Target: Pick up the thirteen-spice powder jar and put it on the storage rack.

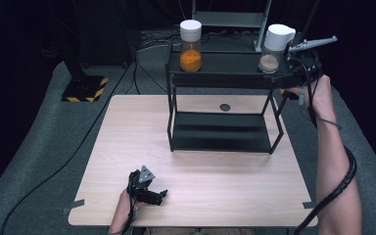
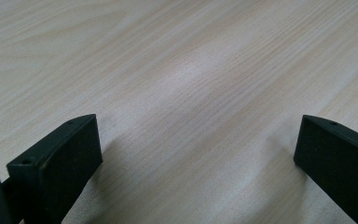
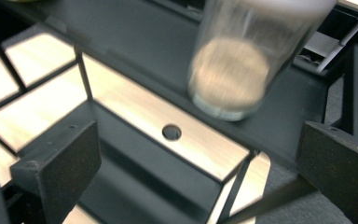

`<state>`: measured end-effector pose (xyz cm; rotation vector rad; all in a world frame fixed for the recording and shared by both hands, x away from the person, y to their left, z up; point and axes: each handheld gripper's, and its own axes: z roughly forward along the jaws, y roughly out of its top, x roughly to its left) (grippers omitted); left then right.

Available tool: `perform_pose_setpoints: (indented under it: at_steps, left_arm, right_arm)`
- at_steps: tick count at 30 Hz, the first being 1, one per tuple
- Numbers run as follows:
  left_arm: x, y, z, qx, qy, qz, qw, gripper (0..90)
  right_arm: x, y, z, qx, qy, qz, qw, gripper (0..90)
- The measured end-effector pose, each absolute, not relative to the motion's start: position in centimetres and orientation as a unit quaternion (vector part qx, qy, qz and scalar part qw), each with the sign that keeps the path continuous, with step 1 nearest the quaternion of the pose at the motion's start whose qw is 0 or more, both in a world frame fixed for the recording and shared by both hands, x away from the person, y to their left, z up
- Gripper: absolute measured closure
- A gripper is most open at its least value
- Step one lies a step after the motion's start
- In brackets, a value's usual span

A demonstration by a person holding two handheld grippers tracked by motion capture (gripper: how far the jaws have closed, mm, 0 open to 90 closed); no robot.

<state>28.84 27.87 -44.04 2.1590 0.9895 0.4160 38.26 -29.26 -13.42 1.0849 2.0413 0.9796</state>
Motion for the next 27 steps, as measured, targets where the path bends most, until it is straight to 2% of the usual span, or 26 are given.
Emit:
perform_pose_setpoints:
  at_steps: [5,14,27]
  left_arm:
    - [28.8,27.9,-44.0,0.836,0.383,0.161,0.357,0.0]
    - [28.8,27.9,-44.0,0.836,0.383,0.161,0.357,0.0]
    - [28.8,27.8,-44.0,0.837,0.383,0.162,0.357,0.0]
  right_arm:
    - [36.5,-29.6,-15.4,0.402,0.787,0.351,0.309,0.0]
    - [34.1,-29.7,-21.5,0.392,0.816,0.317,0.284,0.0]
    - [29.9,-31.0,-33.9,0.409,0.823,0.325,0.223,0.0]
